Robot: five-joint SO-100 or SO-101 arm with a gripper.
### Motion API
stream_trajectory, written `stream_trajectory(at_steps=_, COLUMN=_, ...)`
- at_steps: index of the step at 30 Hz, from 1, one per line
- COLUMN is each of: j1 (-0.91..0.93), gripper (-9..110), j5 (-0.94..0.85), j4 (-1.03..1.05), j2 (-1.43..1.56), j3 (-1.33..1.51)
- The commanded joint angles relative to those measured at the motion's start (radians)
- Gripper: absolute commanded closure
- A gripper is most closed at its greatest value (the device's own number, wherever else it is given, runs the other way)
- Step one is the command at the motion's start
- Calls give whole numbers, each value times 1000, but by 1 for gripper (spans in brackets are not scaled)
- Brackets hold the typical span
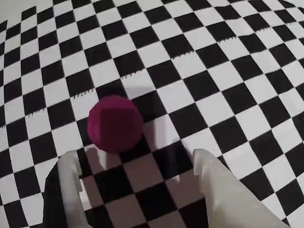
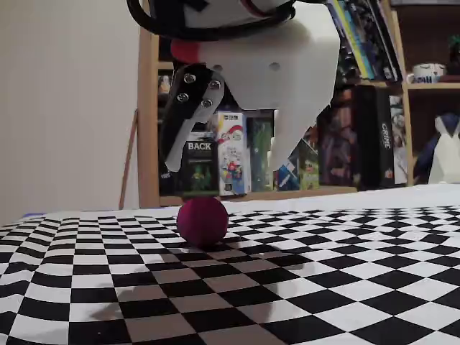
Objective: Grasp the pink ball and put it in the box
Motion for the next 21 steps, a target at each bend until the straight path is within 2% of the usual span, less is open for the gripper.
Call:
stream_trajectory(at_steps=1, j1=-14, gripper=74, j5=-9, j4=2, j2=-2, j3=-51)
stream_trajectory(at_steps=21, j1=-20, gripper=74, j5=-9, j4=2, j2=-86, j3=-118)
